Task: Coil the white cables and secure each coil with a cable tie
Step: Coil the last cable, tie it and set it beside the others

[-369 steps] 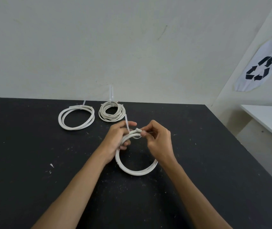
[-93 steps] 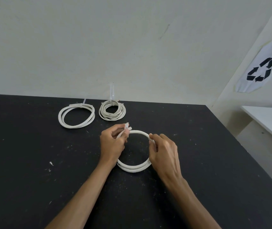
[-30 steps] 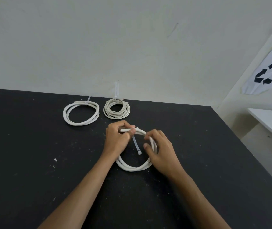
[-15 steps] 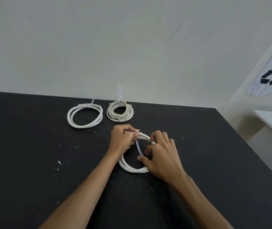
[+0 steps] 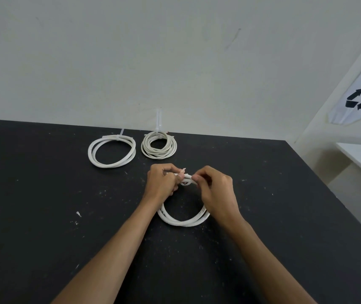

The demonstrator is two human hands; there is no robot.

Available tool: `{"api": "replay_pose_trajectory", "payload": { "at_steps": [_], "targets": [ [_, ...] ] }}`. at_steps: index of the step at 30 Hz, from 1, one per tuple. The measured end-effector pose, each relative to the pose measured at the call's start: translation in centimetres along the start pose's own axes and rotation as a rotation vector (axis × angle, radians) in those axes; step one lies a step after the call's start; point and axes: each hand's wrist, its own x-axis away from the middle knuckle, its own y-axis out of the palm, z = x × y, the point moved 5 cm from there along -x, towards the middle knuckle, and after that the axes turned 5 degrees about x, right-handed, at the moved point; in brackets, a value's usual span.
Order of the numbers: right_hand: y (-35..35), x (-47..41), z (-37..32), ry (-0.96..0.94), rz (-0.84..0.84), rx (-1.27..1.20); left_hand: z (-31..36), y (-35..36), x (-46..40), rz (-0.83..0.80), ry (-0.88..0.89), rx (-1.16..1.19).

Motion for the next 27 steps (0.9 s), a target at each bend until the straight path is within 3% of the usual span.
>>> {"api": "replay_pose_trajectory", "payload": {
  "at_steps": [6,14,22,27],
  "targets": [
    [0.5,-0.7,0.8,0.123,0.054,-0.16,0.0,-0.3,0.3,-0.018,-0.033,0.052],
    [1.0,-1.8,-0.3,0.043,0.002,-0.178,0.2,-0.4,0.4,-0.035,-0.068,0.134],
    [1.4,-1.3,-0.7,0.007,0.121,-0.279,0.2,-0.3,0.5,-0.021,-0.058,0.119],
    [1.4,-1.9,-0.9,-0.05,0.073,-0.233,0.4,-0.3,0.6,-0.03,-0.04,0.101]
  ]
}}
